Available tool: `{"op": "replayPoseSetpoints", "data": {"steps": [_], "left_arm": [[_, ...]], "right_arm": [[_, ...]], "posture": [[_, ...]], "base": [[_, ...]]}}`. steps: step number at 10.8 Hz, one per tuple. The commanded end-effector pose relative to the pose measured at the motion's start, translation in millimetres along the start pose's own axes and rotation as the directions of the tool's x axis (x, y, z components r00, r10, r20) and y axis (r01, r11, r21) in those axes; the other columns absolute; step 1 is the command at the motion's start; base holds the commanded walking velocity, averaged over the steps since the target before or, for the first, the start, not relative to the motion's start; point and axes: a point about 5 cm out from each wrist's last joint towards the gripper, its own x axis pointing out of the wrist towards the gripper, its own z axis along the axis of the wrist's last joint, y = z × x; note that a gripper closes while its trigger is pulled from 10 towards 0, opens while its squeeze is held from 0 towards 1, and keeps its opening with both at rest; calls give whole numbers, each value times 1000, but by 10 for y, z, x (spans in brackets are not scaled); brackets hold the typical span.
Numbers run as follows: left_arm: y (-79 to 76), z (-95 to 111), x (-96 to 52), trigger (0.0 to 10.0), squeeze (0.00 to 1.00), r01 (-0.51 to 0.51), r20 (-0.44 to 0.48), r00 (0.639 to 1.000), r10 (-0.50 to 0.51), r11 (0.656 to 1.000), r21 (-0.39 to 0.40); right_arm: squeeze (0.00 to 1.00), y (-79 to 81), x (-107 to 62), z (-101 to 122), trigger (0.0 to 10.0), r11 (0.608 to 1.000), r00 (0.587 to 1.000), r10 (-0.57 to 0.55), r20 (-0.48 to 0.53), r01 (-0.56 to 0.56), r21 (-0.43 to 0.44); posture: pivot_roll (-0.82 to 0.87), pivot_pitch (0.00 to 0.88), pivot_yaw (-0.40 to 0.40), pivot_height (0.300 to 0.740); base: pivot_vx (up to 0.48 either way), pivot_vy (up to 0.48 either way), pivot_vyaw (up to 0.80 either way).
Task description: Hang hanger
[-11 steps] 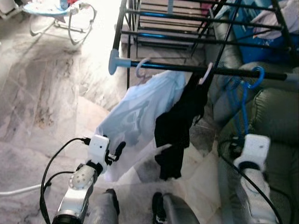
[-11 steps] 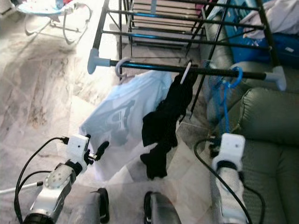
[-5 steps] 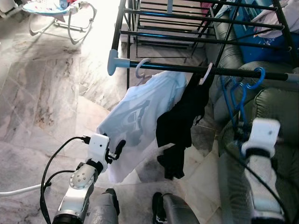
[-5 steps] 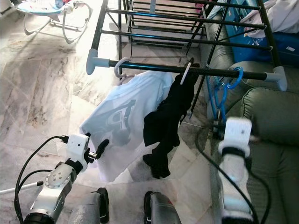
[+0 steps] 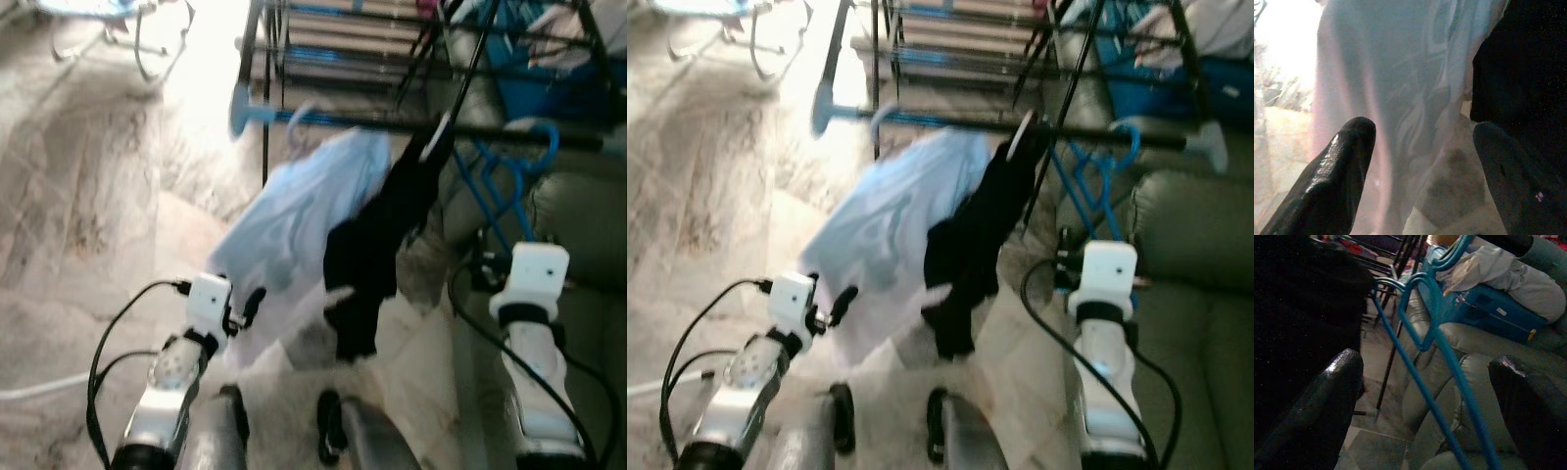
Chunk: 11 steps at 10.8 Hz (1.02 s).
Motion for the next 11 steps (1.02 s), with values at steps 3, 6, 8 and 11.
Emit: {"op": "replayPoseSetpoints", "data": {"steps": [3, 6, 8, 11], "left_arm": [[2, -63, -24, 10000, 0, -7, -23, 1000, 7, 1000, -5], [18, -117, -60, 10000, 0, -11, -43, 999, 11, 1000, -10], [45, -162, -128, 10000, 0, -41, -49, 998, 41, 999, 3], [329, -92, -325, 10000, 0, -296, 14, 955, 296, 955, 27]], "right_arm": [[1000, -1, -2, -64, 10000, 1000, 999, 24, -28, -24, 6], [1000, 7, 48, -117, 10000, 995, 993, 86, -86, -81, 67], [1000, 40, 45, -138, 10000, 980, 976, 192, -100, -186, 65], [1000, 161, -60, -235, 10000, 978, 975, 194, -110, -183, 105]], "posture": [[-35, 174, -60, 740], [-36, 144, -33, 740], [-39, 135, -21, 740], [10, 116, -53, 740]], "base": [[-319, 0, 0], [-320, 0, 0], [-321, 0, 0], [-311, 0, 0]]}}
